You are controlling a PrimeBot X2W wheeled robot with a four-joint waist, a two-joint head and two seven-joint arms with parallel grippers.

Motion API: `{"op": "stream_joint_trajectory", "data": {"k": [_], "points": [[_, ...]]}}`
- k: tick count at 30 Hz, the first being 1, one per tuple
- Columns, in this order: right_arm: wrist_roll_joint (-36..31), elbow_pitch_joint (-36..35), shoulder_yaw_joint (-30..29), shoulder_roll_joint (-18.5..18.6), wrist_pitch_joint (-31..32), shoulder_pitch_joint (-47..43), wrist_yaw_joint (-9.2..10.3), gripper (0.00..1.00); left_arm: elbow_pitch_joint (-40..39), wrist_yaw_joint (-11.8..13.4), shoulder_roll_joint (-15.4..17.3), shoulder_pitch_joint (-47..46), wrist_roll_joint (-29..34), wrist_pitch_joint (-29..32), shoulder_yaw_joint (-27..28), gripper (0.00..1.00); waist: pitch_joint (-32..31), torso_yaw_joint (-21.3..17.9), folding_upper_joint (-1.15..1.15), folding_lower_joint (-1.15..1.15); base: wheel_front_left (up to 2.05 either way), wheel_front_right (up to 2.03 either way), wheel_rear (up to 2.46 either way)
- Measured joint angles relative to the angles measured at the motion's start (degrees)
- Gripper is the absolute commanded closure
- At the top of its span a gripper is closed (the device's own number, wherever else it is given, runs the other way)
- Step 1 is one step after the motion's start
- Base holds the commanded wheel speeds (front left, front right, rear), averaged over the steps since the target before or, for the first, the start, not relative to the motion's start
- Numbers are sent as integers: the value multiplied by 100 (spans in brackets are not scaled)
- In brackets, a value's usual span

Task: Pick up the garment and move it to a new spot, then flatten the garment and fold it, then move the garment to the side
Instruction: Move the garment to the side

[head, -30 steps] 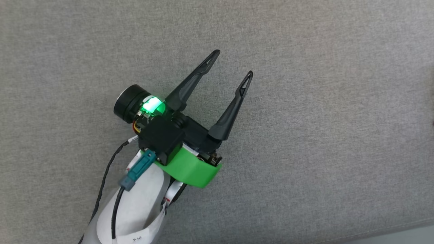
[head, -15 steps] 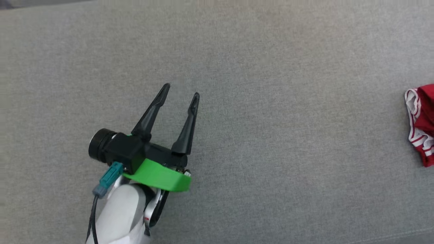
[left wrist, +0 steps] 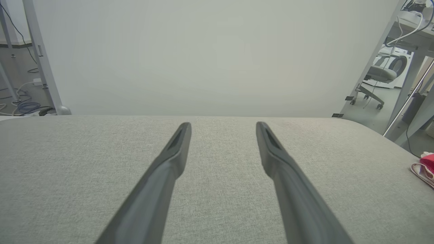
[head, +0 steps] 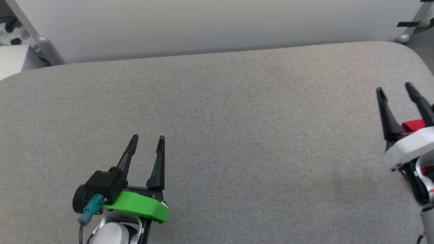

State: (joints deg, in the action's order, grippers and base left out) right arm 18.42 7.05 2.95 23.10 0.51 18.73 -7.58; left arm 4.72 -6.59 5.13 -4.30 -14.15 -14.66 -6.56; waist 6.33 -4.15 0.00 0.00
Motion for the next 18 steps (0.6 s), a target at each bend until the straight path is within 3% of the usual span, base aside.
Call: {"op": "stream_joint_trajectory", "data": {"k": [6,18], "points": [[-32,-279,116,-731,-539,-758,0,0,-4,0,-67,199,88,-1,225,0,-292,254,0,0,0,0,0],[-546,-91,-27,-1694,-1347,-1907,3,0,201,-23,-179,620,219,0,537,0,-704,535,0,0,0,0,0]]}}
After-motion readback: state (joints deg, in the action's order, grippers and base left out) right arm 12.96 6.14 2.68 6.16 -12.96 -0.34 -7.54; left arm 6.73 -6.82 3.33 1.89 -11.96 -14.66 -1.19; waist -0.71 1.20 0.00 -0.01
